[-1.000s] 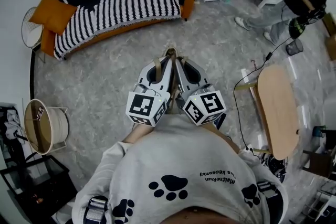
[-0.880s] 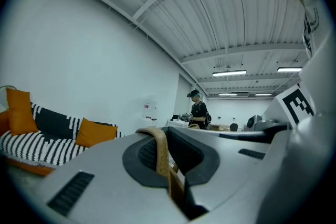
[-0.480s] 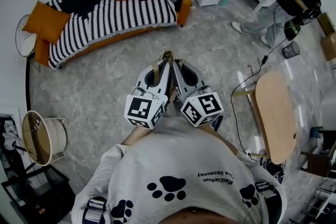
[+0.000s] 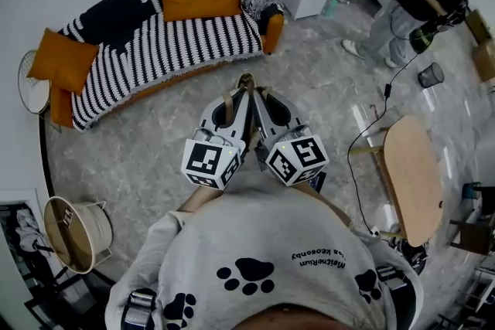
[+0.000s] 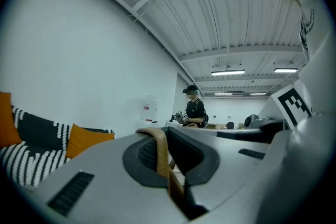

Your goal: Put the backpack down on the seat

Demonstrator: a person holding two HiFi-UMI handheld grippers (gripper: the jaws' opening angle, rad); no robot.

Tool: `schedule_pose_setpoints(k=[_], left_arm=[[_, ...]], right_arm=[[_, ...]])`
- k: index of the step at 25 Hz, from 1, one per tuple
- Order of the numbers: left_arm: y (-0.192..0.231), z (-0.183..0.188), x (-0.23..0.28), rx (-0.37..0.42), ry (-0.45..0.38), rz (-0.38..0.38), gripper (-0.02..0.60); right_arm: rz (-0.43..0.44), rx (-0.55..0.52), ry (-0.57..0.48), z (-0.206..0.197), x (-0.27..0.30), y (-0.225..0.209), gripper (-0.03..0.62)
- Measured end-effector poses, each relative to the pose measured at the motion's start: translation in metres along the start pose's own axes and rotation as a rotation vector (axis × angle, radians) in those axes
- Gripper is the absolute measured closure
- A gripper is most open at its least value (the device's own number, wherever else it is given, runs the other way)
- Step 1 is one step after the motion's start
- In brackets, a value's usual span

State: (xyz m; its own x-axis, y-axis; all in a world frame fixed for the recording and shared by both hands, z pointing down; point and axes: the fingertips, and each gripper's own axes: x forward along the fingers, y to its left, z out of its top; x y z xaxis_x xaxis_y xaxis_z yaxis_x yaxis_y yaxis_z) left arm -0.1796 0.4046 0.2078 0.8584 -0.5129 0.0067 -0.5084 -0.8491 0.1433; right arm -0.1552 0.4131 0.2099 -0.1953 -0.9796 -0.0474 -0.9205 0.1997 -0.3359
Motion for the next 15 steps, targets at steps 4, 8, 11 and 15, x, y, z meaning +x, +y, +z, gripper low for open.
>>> schedule_pose_setpoints(k=[4, 8, 11, 15], left_arm=[[0.043, 0.01, 0.027, 0.012, 0.0, -0.039, 0.563], [0.076, 0.009, 0.046, 0.011, 0.009, -0.075, 0.563], [0.094, 0.004, 0.056, 0.0, 0.022, -0.09, 0.563], [0.107, 0.0, 0.065, -0.019, 0.034, -0.107, 0.563]], right_arm=[[-0.034, -0.002, -0.015, 0.004, 0.049, -0.009, 0.553], [-0.069, 0.002, -0.025, -0.001, 0.085, -0.017, 0.553], [-0.087, 0.012, -0.017, -0.008, 0.104, -0.024, 0.553], [-0.102, 0.02, -0.003, -0.013, 0.119, -0.03, 0.553]])
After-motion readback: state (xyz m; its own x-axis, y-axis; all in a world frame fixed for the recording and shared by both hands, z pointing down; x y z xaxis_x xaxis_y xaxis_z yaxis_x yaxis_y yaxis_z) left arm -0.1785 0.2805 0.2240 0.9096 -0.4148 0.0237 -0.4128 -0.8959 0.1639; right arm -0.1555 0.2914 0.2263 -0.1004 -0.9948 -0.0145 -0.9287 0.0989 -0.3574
